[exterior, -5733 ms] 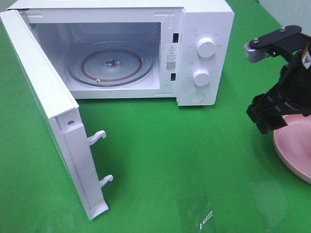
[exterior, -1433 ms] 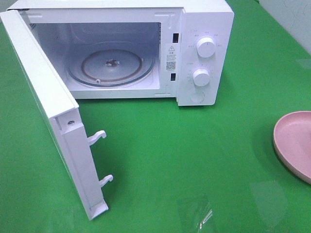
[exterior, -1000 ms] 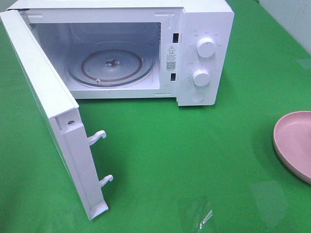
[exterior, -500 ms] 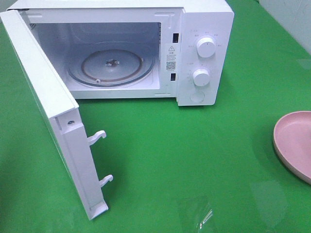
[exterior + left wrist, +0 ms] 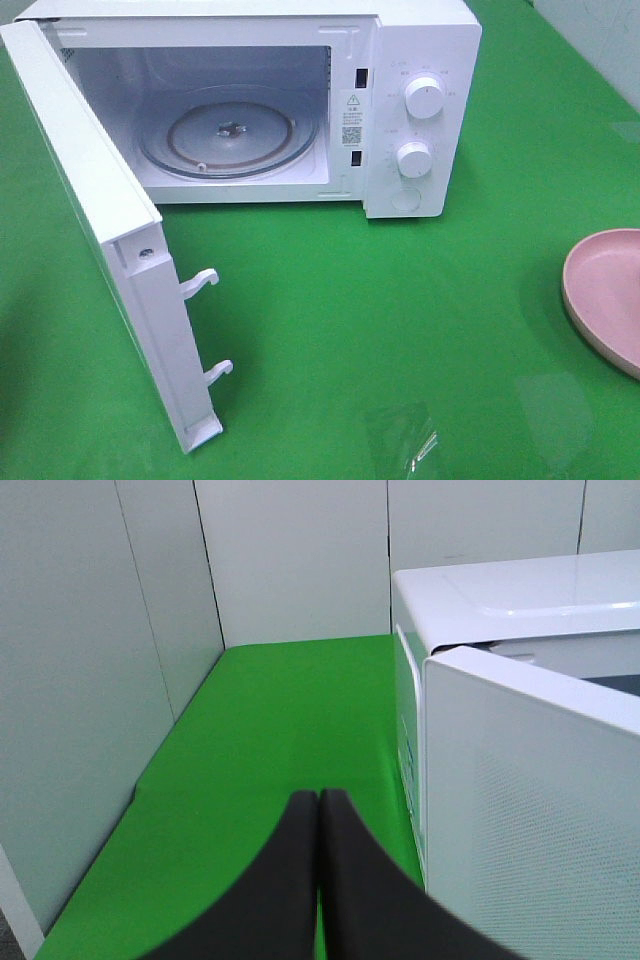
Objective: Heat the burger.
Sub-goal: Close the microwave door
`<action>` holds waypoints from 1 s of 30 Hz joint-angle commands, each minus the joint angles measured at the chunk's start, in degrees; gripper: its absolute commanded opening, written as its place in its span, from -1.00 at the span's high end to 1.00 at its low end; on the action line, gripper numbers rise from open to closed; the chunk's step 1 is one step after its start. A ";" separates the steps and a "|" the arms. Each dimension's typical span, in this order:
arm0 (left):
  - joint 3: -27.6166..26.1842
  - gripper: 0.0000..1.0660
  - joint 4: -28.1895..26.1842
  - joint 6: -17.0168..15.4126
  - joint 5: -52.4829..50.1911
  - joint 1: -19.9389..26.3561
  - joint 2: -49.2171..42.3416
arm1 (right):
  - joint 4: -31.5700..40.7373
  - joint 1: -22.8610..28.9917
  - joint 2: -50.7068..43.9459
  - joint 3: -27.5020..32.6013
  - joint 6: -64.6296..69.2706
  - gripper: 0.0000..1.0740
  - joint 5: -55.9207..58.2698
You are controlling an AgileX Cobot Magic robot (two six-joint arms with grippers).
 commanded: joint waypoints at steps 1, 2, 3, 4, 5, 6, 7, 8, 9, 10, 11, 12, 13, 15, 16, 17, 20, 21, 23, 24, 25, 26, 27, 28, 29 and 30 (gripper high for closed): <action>0.11 1.00 0.00 -0.40 -4.93 0.00 3.78 | 0.34 -0.34 -1.32 0.06 -0.80 -0.32 -0.06; 0.11 1.00 0.52 -0.92 -5.96 0.00 5.21 | 0.34 -0.34 -1.32 0.06 -0.80 -0.32 -0.06; 0.11 1.00 0.52 -0.92 -5.96 0.00 5.21 | 0.34 -0.34 -1.32 0.06 -0.80 -0.32 -0.06; 0.11 1.00 2.12 -3.55 -8.19 0.00 8.65 | 0.34 -0.34 -1.32 0.06 -0.80 -0.32 -0.06; 0.11 1.00 2.12 -3.55 -8.19 0.00 8.65 | 0.34 -0.34 -1.32 0.06 -0.80 -0.32 -0.06; 0.11 1.00 5.27 -7.16 -10.31 0.00 11.69 | 0.34 -0.34 -1.32 0.06 -0.80 -0.32 -0.06; 0.11 1.00 5.27 -7.16 -10.31 0.00 11.69 | 0.34 -0.34 -1.32 0.06 -0.80 -0.32 -0.06; 0.11 1.00 10.26 -10.31 -13.52 0.00 15.01 | 0.34 -0.34 -1.32 0.06 -0.80 -0.32 -0.06; 0.11 1.00 10.26 -10.31 -13.52 0.00 15.01 | 0.34 -0.34 -1.32 0.06 -0.80 -0.32 -0.06; 0.11 1.00 15.53 -12.72 -17.30 0.00 17.88 | 0.34 -0.34 -1.32 0.06 -0.80 -0.32 -0.06; -0.11 1.00 18.96 -14.73 -20.63 0.00 20.68 | 0.34 -0.34 -1.32 0.06 -0.80 -0.32 -0.06; -0.11 1.00 18.96 -14.73 -20.63 0.00 20.68 | 0.34 -0.34 -1.32 0.06 -0.80 -0.32 -0.06; -0.74 1.00 22.75 -16.56 -22.63 0.00 23.55 | 0.34 -0.34 -1.32 0.06 -0.80 -0.32 -0.06; -1.78 1.00 25.90 -17.36 -22.86 0.00 25.78 | 0.34 -0.34 -1.32 0.06 -0.80 -0.32 -0.06; -1.78 1.00 25.90 -17.36 -22.86 0.00 25.78 | 0.34 -0.34 -1.32 0.06 -0.80 -0.32 -0.06; -2.41 1.00 27.85 -18.11 -22.80 0.00 26.81 | 0.34 -0.34 -1.32 0.06 -0.80 -0.32 -0.06; -4.93 1.00 32.37 -20.57 -22.86 -0.11 29.51 | 0.34 -0.34 -1.32 0.06 -0.80 -0.32 -0.06; -4.93 1.00 32.37 -20.57 -22.86 -0.11 29.51 | 0.34 -0.34 -1.32 0.06 -0.80 -0.32 -0.06; -6.13 1.00 33.92 -21.08 -22.80 -0.11 30.48 | 0.34 -0.34 -1.32 0.06 -0.80 -0.32 -0.06; -7.33 1.00 35.81 -21.89 -22.75 -0.11 31.40 | 0.34 -0.34 -1.32 0.06 -0.80 -0.31 -0.06; -7.33 1.00 35.81 -21.89 -22.75 -0.11 31.40 | 0.34 -0.34 -1.32 0.06 -0.80 -0.31 -0.06; -8.88 1.00 38.04 -24.92 -22.63 -0.11 32.72 | 0.34 -0.34 -1.32 0.06 -0.80 -0.31 -0.06; -9.57 1.00 39.13 -26.70 -22.63 -0.11 33.35 | 0.34 -0.34 -1.32 0.06 -0.80 -0.31 -0.06; -9.57 1.00 39.13 -26.70 -22.63 -0.11 33.35 | 0.34 -0.34 -1.32 0.06 -0.80 -0.31 -0.06; -10.66 1.00 40.57 -28.53 -22.86 -0.11 34.38 | 0.34 -0.34 -1.32 0.06 -0.80 -0.31 -0.06; -10.66 1.00 40.57 -28.53 -22.86 -0.11 34.38 | 0.34 -0.34 -1.32 0.06 -0.80 -0.31 -0.06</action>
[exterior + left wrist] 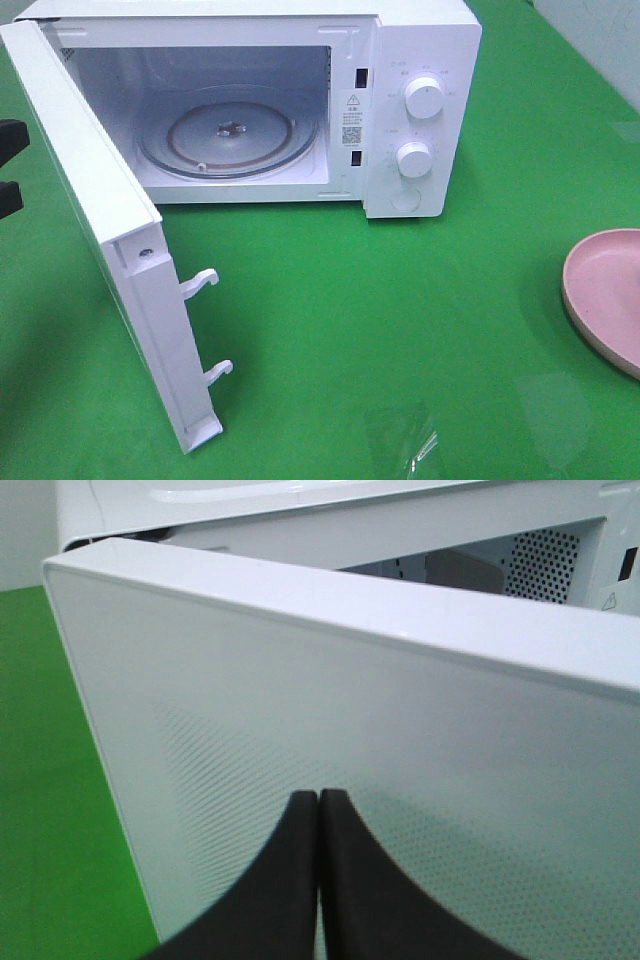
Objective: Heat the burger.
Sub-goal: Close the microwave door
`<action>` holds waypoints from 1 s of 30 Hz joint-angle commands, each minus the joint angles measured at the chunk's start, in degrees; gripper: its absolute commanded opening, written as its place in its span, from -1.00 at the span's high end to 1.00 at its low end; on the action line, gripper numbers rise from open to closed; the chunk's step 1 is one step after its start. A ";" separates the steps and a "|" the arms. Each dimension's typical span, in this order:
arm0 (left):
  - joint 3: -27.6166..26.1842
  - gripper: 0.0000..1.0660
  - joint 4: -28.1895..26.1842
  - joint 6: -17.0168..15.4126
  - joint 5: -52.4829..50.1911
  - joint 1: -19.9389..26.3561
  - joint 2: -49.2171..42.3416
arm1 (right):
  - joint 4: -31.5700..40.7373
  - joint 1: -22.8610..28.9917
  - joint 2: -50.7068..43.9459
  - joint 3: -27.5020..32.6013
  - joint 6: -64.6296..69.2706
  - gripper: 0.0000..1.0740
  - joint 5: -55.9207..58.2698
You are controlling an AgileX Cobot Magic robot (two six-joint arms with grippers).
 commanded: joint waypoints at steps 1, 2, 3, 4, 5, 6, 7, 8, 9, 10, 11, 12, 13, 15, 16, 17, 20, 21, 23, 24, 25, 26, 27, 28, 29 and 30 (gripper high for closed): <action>-2.12 1.00 2.69 -3.50 -0.92 -0.11 1.55 | 0.34 -0.34 -1.32 0.06 -0.80 -0.31 -0.06; -2.12 1.00 2.69 -3.50 -0.92 -0.11 1.55 | 0.34 -0.34 -1.32 0.06 -0.80 -0.31 -0.06; -2.69 1.00 2.23 -3.44 -0.46 -0.52 1.55 | 0.34 -0.34 -1.32 0.06 -0.80 -0.31 -0.06; -2.69 1.00 2.23 -3.44 -0.46 -0.52 1.55 | 0.34 -0.34 -1.32 0.06 -0.80 -0.31 -0.06; -3.32 1.00 1.72 -3.44 -0.11 -1.55 1.55 | 0.34 -0.34 -1.32 0.06 -0.80 -0.31 -0.06; -3.32 1.00 1.72 -3.44 -0.11 -1.55 1.55 | 0.34 -0.34 -1.32 0.06 -0.80 -0.31 -0.06; -4.35 1.00 1.55 -3.04 1.32 -2.86 1.95 | 0.34 -0.34 -1.32 0.06 -0.80 -0.31 -0.06; -5.04 1.00 1.49 -3.04 1.66 -3.95 2.92 | 0.34 -0.34 -1.32 0.06 -0.80 -0.31 -0.06; -5.04 1.00 1.49 -3.04 1.66 -3.95 2.92 | 0.34 -0.34 -1.32 0.06 -0.80 -0.31 -0.06; -5.39 1.00 1.09 -3.09 1.60 -4.47 3.55 | 0.34 -0.34 -1.32 0.06 -0.80 -0.31 -0.06; -5.39 1.00 1.09 -3.09 1.60 -4.47 3.55 | 0.34 -0.34 -1.32 0.06 -0.80 -0.31 -0.06; -5.50 1.00 -0.17 -2.98 1.03 -5.33 4.24 | 0.34 -0.34 -1.32 0.06 -0.80 -0.31 -0.06; -5.50 1.00 -0.17 -2.98 1.03 -5.33 4.24 | 0.34 -0.34 -1.32 0.06 -0.80 -0.31 -0.06; -5.67 1.00 -1.72 -2.86 1.03 -6.65 5.04 | 0.34 -0.34 -1.32 0.06 -0.80 -0.31 -0.06; -6.19 1.00 -2.01 -2.23 1.26 -8.02 6.02 | 0.34 -0.34 -1.32 0.06 -0.80 -0.31 -0.06; -6.19 1.00 -2.01 -2.23 1.26 -8.02 6.02 | 0.34 -0.34 -1.32 0.06 -0.80 -0.31 -0.06; -8.08 1.00 -3.90 -1.55 2.98 -10.89 8.25 | 0.34 -0.34 -1.32 0.06 -0.80 -0.31 -0.06; -9.40 1.00 -4.81 -1.55 4.87 -12.38 9.57 | 0.34 -0.34 -1.32 0.06 -0.80 -0.31 -0.06; -10.37 1.00 -5.27 -1.55 5.21 -13.46 10.54 | 0.34 -0.34 -1.32 0.06 -0.80 -0.31 -0.06; -10.37 1.00 -5.27 -1.55 5.21 -13.46 10.54 | 0.34 -0.34 -1.32 0.06 -0.80 -0.31 -0.06; -10.83 1.00 -5.67 -1.55 5.33 -14.09 10.94 | 0.34 -0.34 -1.32 0.06 -0.80 -0.31 -0.06; -10.83 1.00 -5.67 -1.55 5.33 -14.09 10.94 | 0.34 -0.34 -1.32 0.06 -0.80 -0.31 -0.06; -11.63 1.00 -6.82 -1.43 5.44 -15.13 11.57 | 0.34 -0.34 -1.32 0.06 -0.80 -0.31 -0.06; -12.66 1.00 -7.96 -1.55 6.19 -16.16 12.32 | 0.34 -0.34 -1.32 0.06 -0.80 -0.31 -0.06; -12.66 1.00 -7.96 -1.55 6.19 -16.16 12.32 | 0.34 -0.34 -1.32 0.06 -0.80 -0.31 -0.06; -13.98 1.00 -9.51 -1.49 8.14 -17.36 13.01 | 0.34 -0.34 -1.32 0.06 -0.80 -0.31 -0.06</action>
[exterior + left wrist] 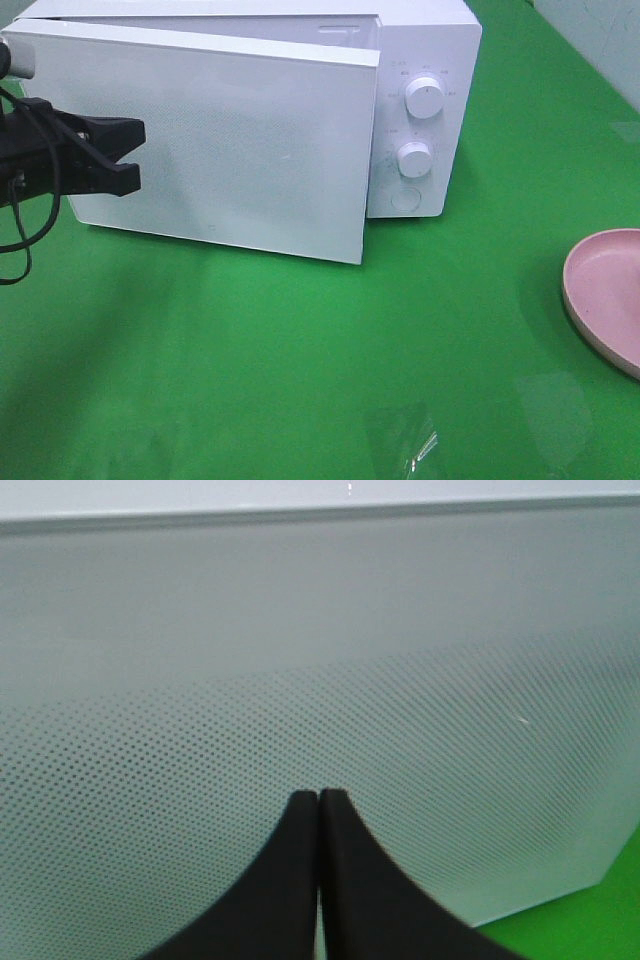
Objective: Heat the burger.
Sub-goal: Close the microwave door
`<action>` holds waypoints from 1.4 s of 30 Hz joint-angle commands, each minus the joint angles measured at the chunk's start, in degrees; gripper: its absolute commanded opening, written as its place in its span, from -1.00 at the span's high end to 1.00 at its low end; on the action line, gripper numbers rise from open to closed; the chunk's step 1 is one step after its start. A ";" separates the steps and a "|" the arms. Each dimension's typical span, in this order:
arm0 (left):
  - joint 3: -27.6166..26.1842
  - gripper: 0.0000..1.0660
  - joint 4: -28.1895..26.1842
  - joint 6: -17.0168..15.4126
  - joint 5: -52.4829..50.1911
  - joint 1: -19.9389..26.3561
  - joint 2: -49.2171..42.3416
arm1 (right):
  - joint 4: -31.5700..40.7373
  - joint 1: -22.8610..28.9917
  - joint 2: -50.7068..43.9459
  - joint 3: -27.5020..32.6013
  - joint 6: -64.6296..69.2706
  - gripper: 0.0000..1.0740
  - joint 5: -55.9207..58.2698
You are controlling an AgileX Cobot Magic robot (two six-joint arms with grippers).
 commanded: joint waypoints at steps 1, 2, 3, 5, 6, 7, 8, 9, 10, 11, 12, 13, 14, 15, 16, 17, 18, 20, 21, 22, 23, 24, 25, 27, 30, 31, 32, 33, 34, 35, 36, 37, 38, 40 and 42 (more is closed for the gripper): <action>-1.95 1.00 -2.69 0.23 2.12 -1.78 0.80 | 0.34 -0.34 -1.32 0.06 -0.80 -0.31 -0.06; -3.21 1.00 -3.55 0.46 2.98 -3.21 1.60 | 0.34 -0.34 -1.32 0.06 -0.80 -0.31 -0.06; -3.21 1.00 -3.55 0.46 2.98 -3.21 1.60 | 0.34 -0.34 -1.32 0.06 -0.80 -0.31 -0.06; -4.41 1.00 -4.30 1.49 2.92 -4.64 2.46 | 0.34 -0.34 -1.32 0.06 -0.80 -0.31 -0.06; -5.10 1.00 -5.04 1.78 2.92 -5.33 3.04 | 0.34 -0.34 -1.32 0.06 -0.80 -0.31 -0.06; -5.10 1.00 -5.04 1.78 2.92 -5.33 3.04 | 0.34 -0.34 -1.32 0.06 -0.80 -0.31 -0.06; -6.99 1.00 -7.22 2.12 3.15 -6.82 4.64 | 0.34 -0.34 -1.32 0.06 -0.80 -0.31 -0.06; -6.99 1.00 -7.22 2.12 3.15 -6.82 4.64 | 0.34 -0.34 -1.32 0.06 -0.80 -0.31 -0.06; -7.68 1.00 -7.68 2.41 3.15 -7.22 5.27 | 0.34 -0.34 -1.32 0.06 -0.80 -0.31 -0.06; -7.68 1.00 -7.68 2.41 3.15 -7.22 5.27 | 0.34 -0.34 -1.32 0.06 -0.80 -0.31 -0.06; -8.94 1.00 -8.54 3.27 3.15 -8.25 6.19 | 0.34 -0.34 -1.32 0.06 -0.80 -0.31 -0.06; -10.20 1.00 -9.63 4.07 3.27 -9.40 7.16 | 0.34 -0.34 -1.32 0.06 -0.80 -0.31 -0.06; -10.20 1.00 -9.63 4.07 3.27 -9.40 7.16 | 0.34 -0.34 -1.32 0.06 -0.80 -0.31 -0.06; -11.34 1.00 -11.06 4.87 3.90 -10.54 7.96 | 0.34 -0.34 -1.32 0.06 -0.80 -0.31 -0.06; -11.34 1.00 -11.06 4.87 3.90 -10.54 7.96 | 0.34 -0.34 -1.32 0.06 -0.80 -0.31 -0.06; -12.72 1.00 -12.32 5.84 4.35 -11.52 9.00 | 0.34 -0.34 -1.32 0.06 -0.80 -0.31 -0.06; -12.72 1.00 -12.32 5.84 4.35 -11.52 9.00 | 0.34 -0.34 -1.32 0.06 -0.80 -0.31 -0.06; -13.75 1.00 -13.46 6.65 4.24 -12.38 10.03 | 0.34 -0.34 -1.32 0.06 -0.80 -0.31 -0.06; -14.27 1.00 -14.04 6.59 4.24 -12.78 10.54 | 0.34 -0.34 -1.32 0.06 -0.80 -0.31 -0.06; -14.27 1.00 -14.04 6.59 4.24 -12.78 10.54 | 0.34 -0.34 -1.32 0.06 -0.80 -0.31 -0.06; -15.36 1.00 -14.95 6.59 4.24 -13.52 11.46 | 0.34 -0.34 -1.32 0.06 -0.80 -0.31 -0.06; -16.62 1.00 -15.36 6.59 4.64 -14.21 12.43 | 0.34 -0.34 -1.32 0.06 -0.80 -0.31 -0.06; -16.62 1.00 -15.36 6.59 4.64 -14.21 12.43 | 0.34 -0.34 -1.32 0.06 -0.80 -0.31 -0.06; -18.16 1.00 -15.36 6.59 5.50 -14.84 13.24 | 0.34 -0.34 -1.32 0.06 -0.80 -0.31 -0.06; -20.63 1.00 -15.36 6.59 5.50 -15.81 14.78 | 0.34 -0.34 -1.32 0.06 -0.80 -0.31 -0.06; -20.63 1.00 -15.36 6.59 5.50 -15.81 14.78 | 0.34 -0.34 -1.32 0.06 -0.80 -0.31 -0.06; -21.20 1.00 -15.47 6.59 5.50 -16.10 15.24 | 0.34 -0.34 -1.32 0.06 -0.80 -0.31 -0.06; -22.35 1.00 -15.53 6.53 5.50 -16.33 16.04 | 0.34 -0.34 -1.32 0.06 -0.80 -0.31 -0.06; -22.35 1.00 -15.53 6.53 5.50 -16.33 16.04 | 0.34 -0.34 -1.32 0.06 -0.80 -0.31 -0.06; -23.32 1.00 -16.04 6.53 5.79 -16.62 16.90 | 0.34 -0.34 -1.32 0.06 -0.80 -0.31 -0.06; -23.32 1.00 -16.04 6.53 5.79 -16.62 16.90 | 0.34 -0.34 -1.32 0.06 -0.80 -0.31 -0.06; -24.12 1.00 -16.50 6.53 6.07 -17.25 17.59 | 0.34 -0.34 -1.32 0.06 -0.80 -0.31 -0.06; -24.12 1.00 -16.50 6.53 6.07 -17.25 17.59 | 0.34 -0.34 -1.32 0.06 -0.80 -0.31 -0.06; -24.98 1.00 -16.67 6.53 6.13 -17.76 18.28 | 0.34 -0.34 -1.32 0.06 -0.80 -0.31 -0.06; -25.90 1.00 -17.02 6.65 6.47 -17.88 18.79 | 0.34 -0.34 -1.32 0.06 -0.80 -0.31 -0.06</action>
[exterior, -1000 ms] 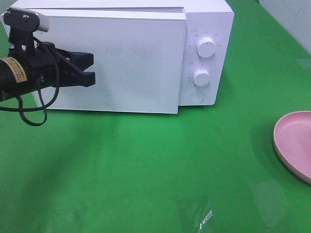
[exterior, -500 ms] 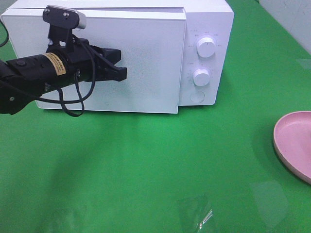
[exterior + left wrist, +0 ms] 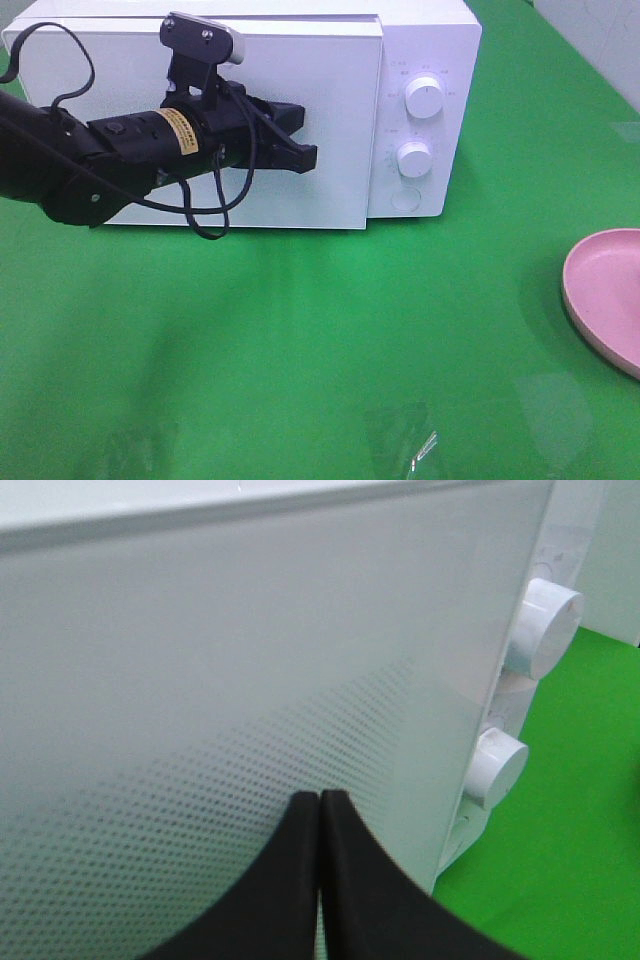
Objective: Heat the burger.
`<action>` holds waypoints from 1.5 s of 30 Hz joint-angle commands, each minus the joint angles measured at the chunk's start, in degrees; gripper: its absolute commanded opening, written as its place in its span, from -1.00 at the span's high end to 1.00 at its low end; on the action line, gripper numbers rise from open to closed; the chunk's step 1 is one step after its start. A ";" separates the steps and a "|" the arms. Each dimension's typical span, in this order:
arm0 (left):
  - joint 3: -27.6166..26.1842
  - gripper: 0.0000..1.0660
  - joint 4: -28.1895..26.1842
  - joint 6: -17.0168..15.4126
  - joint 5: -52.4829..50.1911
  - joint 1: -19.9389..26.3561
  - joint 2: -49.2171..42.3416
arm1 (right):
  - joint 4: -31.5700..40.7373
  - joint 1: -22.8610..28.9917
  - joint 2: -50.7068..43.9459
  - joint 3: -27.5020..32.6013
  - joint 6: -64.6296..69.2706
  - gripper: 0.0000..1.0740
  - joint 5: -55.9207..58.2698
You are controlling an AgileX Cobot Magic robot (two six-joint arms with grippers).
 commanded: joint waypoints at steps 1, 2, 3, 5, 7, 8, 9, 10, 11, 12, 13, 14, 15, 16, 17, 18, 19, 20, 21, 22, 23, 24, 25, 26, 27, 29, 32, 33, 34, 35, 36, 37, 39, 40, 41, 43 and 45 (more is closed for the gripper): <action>-3.55 1.00 -3.61 0.00 1.03 -0.29 1.43 | 0.29 -0.34 -1.32 0.06 -0.80 -0.31 -0.11; -3.55 1.00 -3.61 0.00 1.03 -0.29 1.43 | 0.29 -0.34 -1.32 0.06 -0.80 -0.31 -0.11; -4.70 1.00 -3.61 0.06 1.66 -0.63 2.12 | 0.29 -0.34 -1.32 0.06 -0.80 -0.31 -0.11; -5.33 1.00 -3.78 0.11 2.06 -0.69 2.58 | 0.29 -0.34 -1.32 0.06 -0.80 -0.31 -0.11; -6.47 1.00 -3.78 0.06 2.29 -0.69 3.27 | 0.29 -0.34 -1.32 0.06 -0.80 -0.31 -0.11; -7.62 1.00 -3.78 0.00 2.23 -0.69 3.90 | 0.29 -0.34 -1.32 0.06 -0.80 -0.31 -0.11; -7.62 1.00 -3.78 0.00 2.23 -0.69 3.90 | 0.29 -0.34 -1.32 0.06 -0.80 -0.31 -0.11; -8.08 1.00 -3.78 -0.17 2.35 -0.69 4.13 | 0.29 -0.34 -1.32 0.06 -0.80 -0.31 -0.11; -8.08 1.00 -3.78 -0.17 2.35 -0.69 4.13 | 0.29 -0.34 -1.32 0.06 -0.80 -0.31 -0.11; -9.34 1.00 -3.84 -0.40 2.58 -0.69 4.70 | 0.29 -0.34 -1.32 0.06 -0.80 -0.31 -0.11; -9.68 1.00 -3.84 -0.40 2.81 -0.69 4.87 | 0.29 -0.34 -1.32 0.06 -0.80 -0.31 -0.11; -9.68 1.00 -3.84 -0.40 2.81 -0.69 4.87 | 0.29 -0.34 -1.32 0.06 -0.80 -0.31 -0.11; -10.54 1.00 -3.84 -0.40 3.90 -0.69 5.27 | 0.29 -0.34 -1.32 0.06 -0.80 -0.31 -0.11; -10.54 1.00 -3.84 -0.40 3.90 -0.69 5.27 | 0.29 -0.34 -1.32 0.06 -0.80 -0.31 -0.11; -11.57 1.00 -3.84 -0.40 4.81 -0.69 5.84 | 0.29 -0.34 -1.32 0.06 -0.80 -0.31 -0.11; -11.57 1.00 -3.84 -0.40 4.81 -0.69 5.84 | 0.29 -0.34 -1.32 0.06 -0.80 -0.31 -0.11; -12.38 1.00 -3.84 -0.40 5.61 -0.69 6.07 | 0.29 -0.34 -1.32 0.06 -0.80 -0.31 -0.11; -12.38 1.00 -3.84 -0.40 5.61 -0.69 6.07 | 0.29 -0.34 -1.32 0.06 -0.80 -0.31 -0.11; -12.61 1.00 -3.84 -0.69 5.61 -0.97 6.07 | 0.29 -0.34 -1.32 0.06 -0.80 -0.31 -0.11; -12.61 1.00 -3.84 -0.69 5.61 -0.97 6.07 | 0.29 -0.34 -1.32 0.06 -0.80 -0.31 -0.11; -12.61 1.00 -3.67 -0.69 5.73 -1.43 5.56 | 0.29 -0.34 -1.32 0.06 -0.80 -0.31 -0.11; -12.20 1.00 -3.27 -0.69 5.84 -2.35 4.64 | 0.29 -0.34 -1.32 0.06 -0.80 -0.31 -0.11; -12.20 1.00 -3.27 -0.69 5.84 -2.35 4.64 | 0.29 -0.34 -1.32 0.06 -0.80 -0.31 -0.11; -11.63 1.00 -3.15 -0.69 7.51 -3.44 3.38 | 0.29 -0.34 -1.32 0.06 -0.80 -0.31 -0.11; -11.63 1.00 -3.15 -0.69 7.51 -3.44 3.38 | 0.29 -0.34 -1.32 0.06 -0.80 -0.31 -0.11; -11.06 1.00 -3.15 -0.69 10.26 -4.47 1.89 | 0.29 -0.34 -1.32 0.06 -0.80 -0.31 -0.11; -9.91 1.00 -3.15 -0.69 16.62 -5.84 -0.80 | 0.29 -0.34 -1.32 0.06 -0.80 -0.31 -0.11; -9.91 1.00 -3.15 -0.69 16.62 -5.84 -0.80 | 0.29 -0.34 -1.32 0.06 -0.80 -0.31 -0.11; -8.94 0.85 -3.15 -0.69 20.74 -6.59 -2.46 | 0.29 -0.34 -1.32 0.06 -0.80 -0.31 -0.11; -8.08 0.49 -3.15 -0.63 24.75 -7.51 -4.47 | 0.29 -0.34 -1.32 0.06 -0.80 -0.31 -0.11; -8.08 0.49 -3.15 -0.63 24.75 -7.51 -4.47 | 0.29 -0.34 -1.32 0.06 -0.80 -0.31 -0.11; -6.99 0.05 -3.15 -0.63 28.07 -8.37 -6.36 | 0.29 -0.34 -1.32 0.06 -0.80 -0.31 -0.11; -5.96 -0.39 -3.55 -0.63 31.11 -9.22 -8.02 | 0.29 -0.34 -1.32 0.06 -0.80 -0.31 -0.11; -5.96 -0.39 -3.55 -0.63 31.11 -9.22 -8.02 | 0.29 -0.34 -1.32 0.06 -0.80 -0.31 -0.11; -5.67 -0.72 -3.90 -0.63 35.24 -10.26 -9.63 | 0.29 -0.34 -1.32 0.06 -0.80 -0.31 -0.11; -5.67 -0.86 -4.93 -0.92 40.39 -11.46 -11.06 | 0.29 -0.34 -1.32 0.06 -0.80 -0.31 -0.11; -5.67 -0.86 -5.56 -0.97 42.91 -11.92 -11.80 | 0.29 -0.34 -1.32 0.06 -0.80 -0.31 -0.11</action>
